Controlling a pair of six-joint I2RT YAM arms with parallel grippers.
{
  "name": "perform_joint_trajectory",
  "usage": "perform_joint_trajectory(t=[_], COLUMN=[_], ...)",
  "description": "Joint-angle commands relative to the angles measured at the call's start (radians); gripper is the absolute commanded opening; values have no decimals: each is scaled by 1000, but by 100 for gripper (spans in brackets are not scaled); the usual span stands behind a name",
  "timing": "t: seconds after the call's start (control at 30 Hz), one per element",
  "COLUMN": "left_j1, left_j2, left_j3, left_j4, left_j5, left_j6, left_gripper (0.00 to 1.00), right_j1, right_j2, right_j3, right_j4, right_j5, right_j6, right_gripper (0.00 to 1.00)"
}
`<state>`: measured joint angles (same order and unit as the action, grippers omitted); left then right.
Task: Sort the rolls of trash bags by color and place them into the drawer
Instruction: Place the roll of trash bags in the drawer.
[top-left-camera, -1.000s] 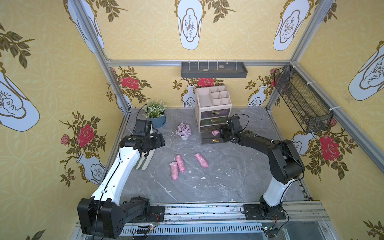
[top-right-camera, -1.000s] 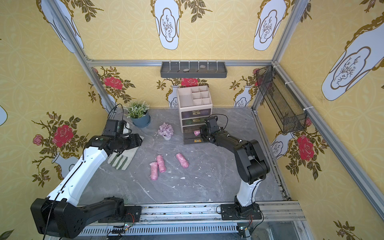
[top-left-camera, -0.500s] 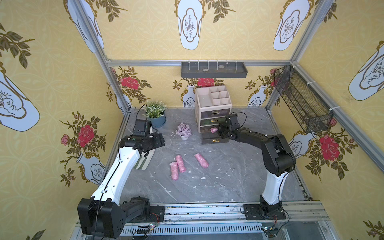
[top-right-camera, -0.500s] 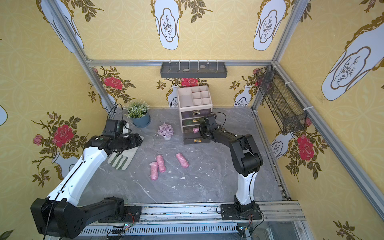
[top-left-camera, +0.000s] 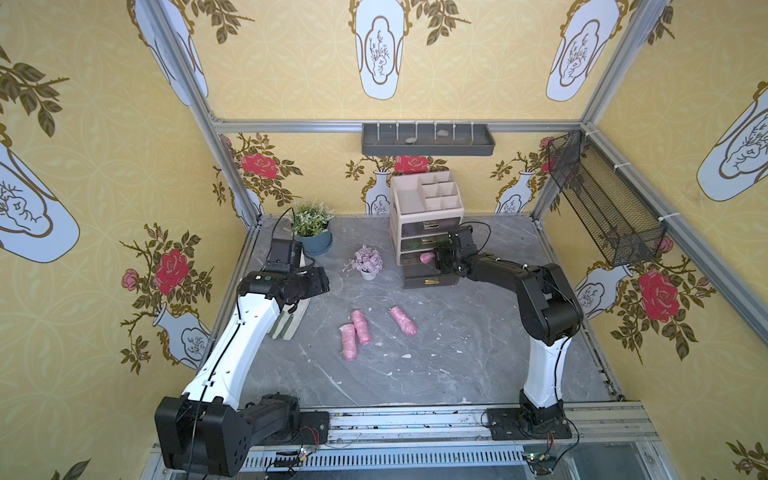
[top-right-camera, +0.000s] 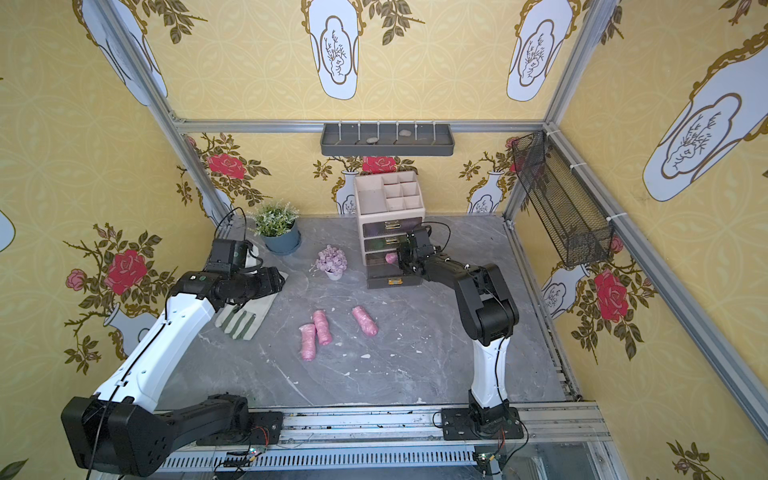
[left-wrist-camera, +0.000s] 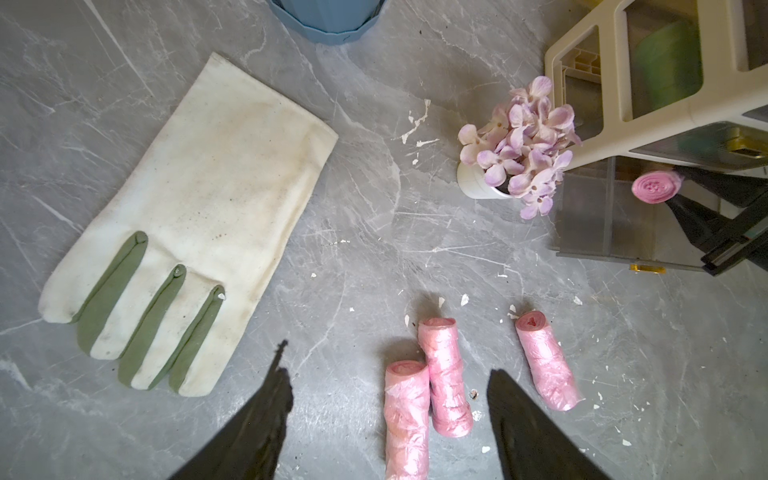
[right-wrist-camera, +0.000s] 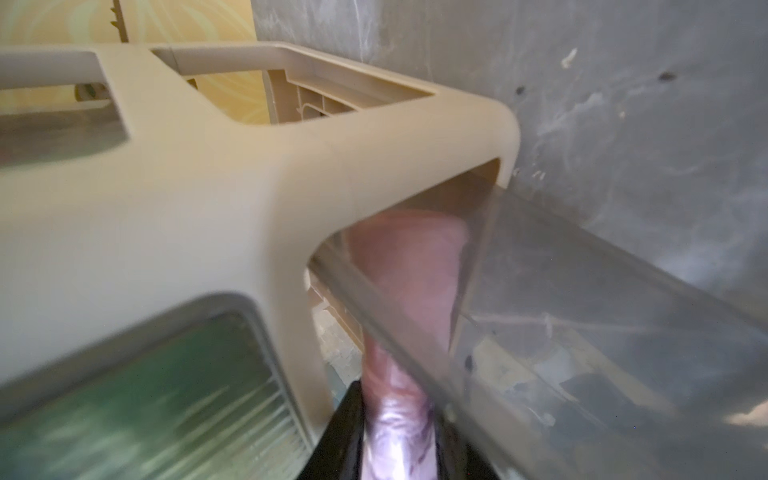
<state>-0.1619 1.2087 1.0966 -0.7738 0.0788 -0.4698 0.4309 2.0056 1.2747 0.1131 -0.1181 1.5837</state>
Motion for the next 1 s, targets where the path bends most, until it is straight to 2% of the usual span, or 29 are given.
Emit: perform_joint_trajectory(t=[0.0, 0.13, 0.47, 0.97], left_j1=[2, 2, 2, 5], left_j2=[-4, -6, -11, -17], left_j3=[-7, -8, -9, -12], left_j4=[7, 6, 8, 13], left_j5=[7, 7, 8, 10], left_j6=[3, 4, 2, -1], left_gripper=[76, 76, 76, 76], right_j1=[0, 0, 3, 40], right_j2=[7, 7, -47, -219], right_j3=[10, 18, -12, -183], right_j4=[49, 48, 41, 66], right_j5=[8, 5, 5, 20], right_j6=[-16, -20, -31, -5], right_gripper=[35, 39, 40, 39])
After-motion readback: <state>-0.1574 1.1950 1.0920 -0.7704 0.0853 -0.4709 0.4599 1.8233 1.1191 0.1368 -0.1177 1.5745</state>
